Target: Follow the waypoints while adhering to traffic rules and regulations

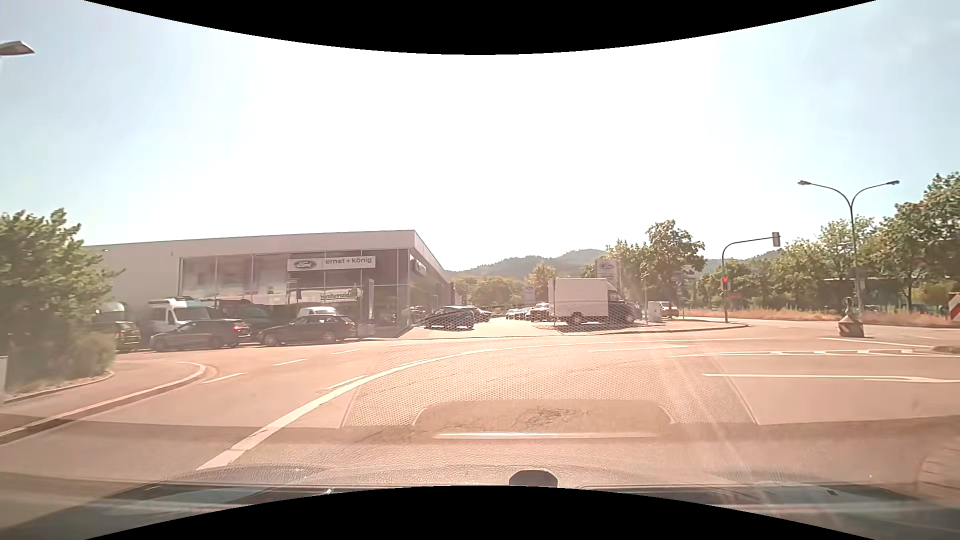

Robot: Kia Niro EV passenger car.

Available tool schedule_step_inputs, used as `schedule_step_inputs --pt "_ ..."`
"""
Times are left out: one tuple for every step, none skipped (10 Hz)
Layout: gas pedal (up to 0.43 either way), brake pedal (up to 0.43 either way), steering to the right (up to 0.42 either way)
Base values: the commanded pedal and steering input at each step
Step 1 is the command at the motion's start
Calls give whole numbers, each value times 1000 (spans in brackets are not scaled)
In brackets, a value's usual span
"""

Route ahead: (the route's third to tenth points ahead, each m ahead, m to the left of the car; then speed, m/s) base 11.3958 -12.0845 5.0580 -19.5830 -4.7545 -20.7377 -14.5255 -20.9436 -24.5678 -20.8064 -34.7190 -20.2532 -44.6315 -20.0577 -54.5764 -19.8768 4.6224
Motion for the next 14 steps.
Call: schedule_step_inputs --pt "0 18 287" --pt "0 6 307" --pt "0 6 337" --pt "0 6 357" --pt "0 6 378" --pt "0 6 393" --pt "0 6 414" --pt "0 6 431" --pt "0 18 446" --pt "0 18 456" --pt "0 18 470" --pt "0 18 478" --pt "0 12 488" --pt "0 12 502"
